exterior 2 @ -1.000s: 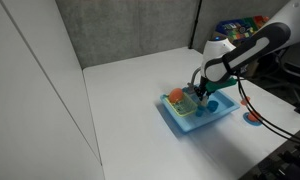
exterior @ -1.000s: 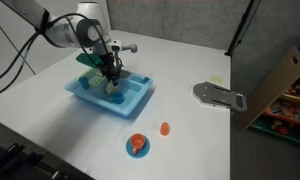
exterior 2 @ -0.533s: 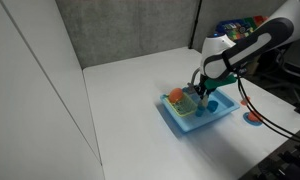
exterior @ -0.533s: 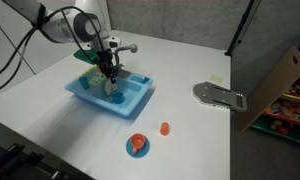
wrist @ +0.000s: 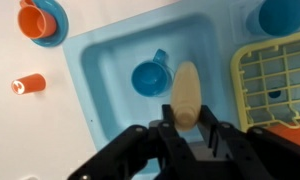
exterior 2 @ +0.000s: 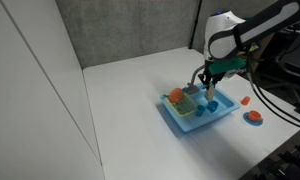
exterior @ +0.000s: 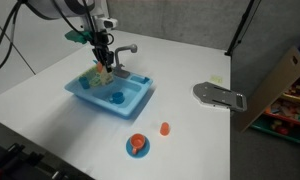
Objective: Shift the small, bottle to the yellow part of the toy sink
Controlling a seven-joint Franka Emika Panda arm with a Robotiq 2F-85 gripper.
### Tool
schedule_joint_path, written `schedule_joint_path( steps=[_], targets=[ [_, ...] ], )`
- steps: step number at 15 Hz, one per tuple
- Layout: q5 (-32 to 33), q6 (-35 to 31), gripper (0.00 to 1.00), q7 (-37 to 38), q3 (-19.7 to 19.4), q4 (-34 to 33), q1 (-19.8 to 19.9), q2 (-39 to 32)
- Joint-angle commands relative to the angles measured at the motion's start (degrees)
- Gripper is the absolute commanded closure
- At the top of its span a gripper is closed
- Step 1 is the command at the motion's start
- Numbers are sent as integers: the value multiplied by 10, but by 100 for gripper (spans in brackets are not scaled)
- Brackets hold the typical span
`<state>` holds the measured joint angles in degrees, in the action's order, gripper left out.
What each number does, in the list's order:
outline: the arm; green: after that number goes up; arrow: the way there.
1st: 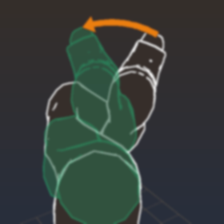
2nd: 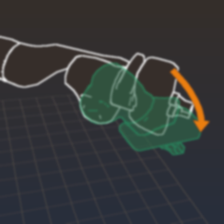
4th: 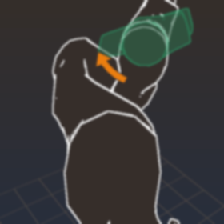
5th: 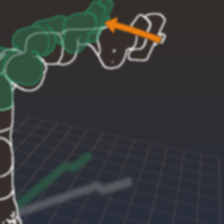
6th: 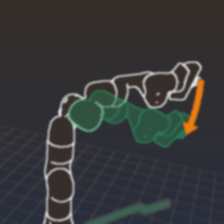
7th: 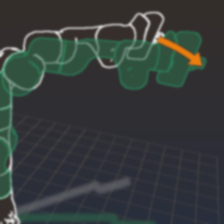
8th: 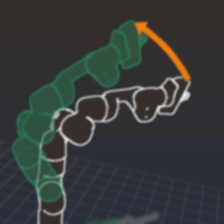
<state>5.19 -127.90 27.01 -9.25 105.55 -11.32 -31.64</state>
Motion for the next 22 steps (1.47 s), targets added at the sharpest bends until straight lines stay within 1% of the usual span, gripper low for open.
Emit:
schedule_joint_path(
  steps=[1, 4, 6, 8, 10, 11, 16, 17, 22],
  targets=[
    [12, 60, 90, 44, 5, -10, 1, 31],
    [5, 94, 90, 74, 12, -21, 3, 41],
    [2, 104, 90, 87, 19, -25, 6, 48],
    [0, 100, 91, 86, 27, -22, 9, 57],
    [-6, 90, 91, 61, 34, -5, 20, 75],
    [6, 87, 69, 78, 32, -20, 13, 50],
    [5, 87, 69, 75, 36, -18, 20, 59],
    [8, 86, 91, 76, 37, -21, 18, 56],
    [19, 82, 91, 76, 47, -48, 5, 32]
  ],
)
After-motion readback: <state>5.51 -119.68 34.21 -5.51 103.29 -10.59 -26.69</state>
